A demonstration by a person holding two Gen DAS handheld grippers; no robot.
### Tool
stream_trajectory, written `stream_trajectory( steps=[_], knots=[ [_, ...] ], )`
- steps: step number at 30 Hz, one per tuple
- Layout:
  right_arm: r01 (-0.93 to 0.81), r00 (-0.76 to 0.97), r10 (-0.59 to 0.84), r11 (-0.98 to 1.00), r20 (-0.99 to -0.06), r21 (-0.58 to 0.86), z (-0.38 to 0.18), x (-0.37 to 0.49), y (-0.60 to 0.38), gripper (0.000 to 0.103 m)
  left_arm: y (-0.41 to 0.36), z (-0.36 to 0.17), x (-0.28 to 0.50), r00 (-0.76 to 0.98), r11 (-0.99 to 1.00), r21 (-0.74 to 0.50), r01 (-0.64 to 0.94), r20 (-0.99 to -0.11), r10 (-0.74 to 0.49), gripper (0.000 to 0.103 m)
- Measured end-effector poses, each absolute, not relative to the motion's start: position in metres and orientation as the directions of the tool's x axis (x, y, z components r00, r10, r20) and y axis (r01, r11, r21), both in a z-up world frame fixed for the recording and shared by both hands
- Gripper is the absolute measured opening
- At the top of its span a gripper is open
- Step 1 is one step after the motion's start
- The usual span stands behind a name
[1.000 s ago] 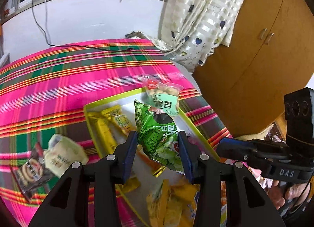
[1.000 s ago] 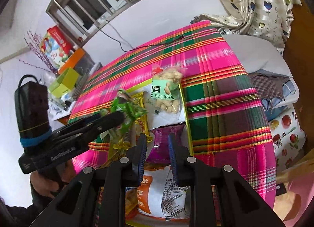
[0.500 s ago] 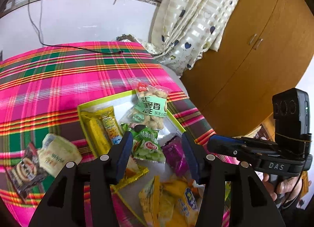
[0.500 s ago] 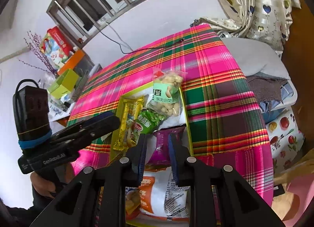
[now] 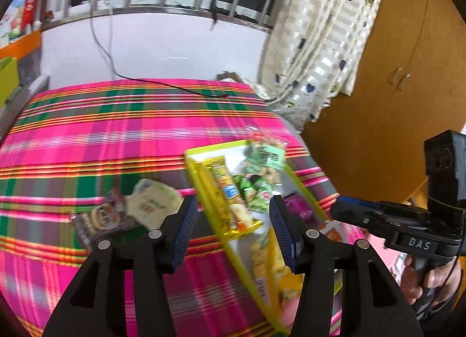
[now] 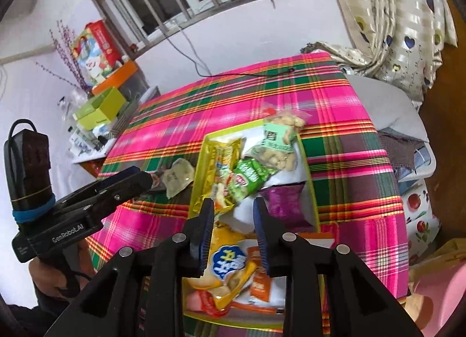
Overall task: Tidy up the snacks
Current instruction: 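Move both tools from the box toward the brown packet and cream bag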
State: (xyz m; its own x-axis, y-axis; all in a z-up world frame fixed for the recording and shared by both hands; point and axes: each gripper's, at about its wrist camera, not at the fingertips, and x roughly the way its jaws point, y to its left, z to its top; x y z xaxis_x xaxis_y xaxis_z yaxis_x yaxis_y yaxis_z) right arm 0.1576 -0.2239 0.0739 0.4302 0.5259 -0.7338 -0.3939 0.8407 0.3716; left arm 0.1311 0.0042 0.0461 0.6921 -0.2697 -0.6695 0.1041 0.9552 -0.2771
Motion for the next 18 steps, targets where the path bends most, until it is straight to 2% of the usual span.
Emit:
stream_trajectory(
  steps=[6, 18],
  knots=[
    [-0.429, 0.422, 0.536, 0.829, -0.731, 0.359, 0.077, 0.150, -0.206, 0.036, 0.022, 0.046, 0.119, 0.710, 0.962, -0.267, 0.062, -0.666, -0.231, 0.053],
    [-0.454, 0.427, 0.545, 0.819, -0.722, 0.350, 0.080, 0.147, -0.191, 0.041, 0.036, 0.044, 0.105, 0.728, 0.968, -0.247, 0.036, -0.657, -0.195, 0.053]
  ],
)
